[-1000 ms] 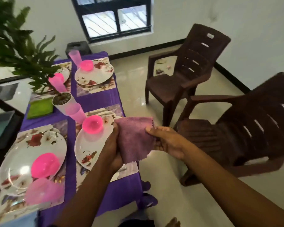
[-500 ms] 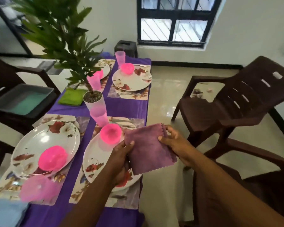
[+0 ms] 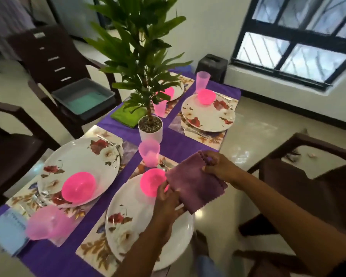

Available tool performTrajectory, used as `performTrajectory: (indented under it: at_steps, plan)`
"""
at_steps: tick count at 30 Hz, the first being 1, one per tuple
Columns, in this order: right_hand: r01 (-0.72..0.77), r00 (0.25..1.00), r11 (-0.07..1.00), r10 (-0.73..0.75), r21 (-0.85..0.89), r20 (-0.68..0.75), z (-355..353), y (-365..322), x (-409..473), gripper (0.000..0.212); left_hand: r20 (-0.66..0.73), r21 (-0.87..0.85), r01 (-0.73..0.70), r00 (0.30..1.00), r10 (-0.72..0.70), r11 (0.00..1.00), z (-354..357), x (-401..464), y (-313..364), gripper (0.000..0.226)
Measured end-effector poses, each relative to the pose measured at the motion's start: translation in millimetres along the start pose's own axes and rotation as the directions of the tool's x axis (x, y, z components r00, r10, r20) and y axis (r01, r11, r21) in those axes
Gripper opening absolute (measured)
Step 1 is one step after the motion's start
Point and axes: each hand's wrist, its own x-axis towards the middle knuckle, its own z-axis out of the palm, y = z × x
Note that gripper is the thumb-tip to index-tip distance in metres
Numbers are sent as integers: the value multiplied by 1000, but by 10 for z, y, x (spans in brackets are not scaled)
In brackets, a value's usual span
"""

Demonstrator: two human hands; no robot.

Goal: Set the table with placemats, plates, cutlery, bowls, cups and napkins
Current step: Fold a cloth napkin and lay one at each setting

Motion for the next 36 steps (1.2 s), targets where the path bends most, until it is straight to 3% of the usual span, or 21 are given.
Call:
performTrajectory:
  at_steps: [3,7,12,18,20,25,30,36]
  plan:
    - [26,997,994,-18,-104,79,-200,36,535,37,-94,-41,-75,993,71,996,268,338,9,60]
    - [73,985,984,-45,-165,169,-399,-6,1117,29,-197,2,-101,975,100,995,512,737,57,48]
    - [115,963,965,-50,-235,266,-630,115,1792,46,-396,-26,-95,915,77,995,839,1247,98,45]
    - [225,930,920,-104,-322,353,-805,216,2421,50,-537,128,-65,834,125,990,1129,1865,136,40]
    - [235,929,905,-102,-354,356,-771,268,2550,50,-558,170,-53,818,141,984,1141,1966,97,50]
    - [235,911,895,-68,-379,406,-628,390,2767,53,-598,192,-25,790,137,981,1157,2046,45,32]
    - [239,919,880,-69,-410,388,-606,471,2893,41,-619,252,14,771,150,968,1253,2085,15,41]
    - [249,924,876,-88,-413,372,-600,476,2935,48,-627,390,7,735,260,921,1268,2014,55,47]
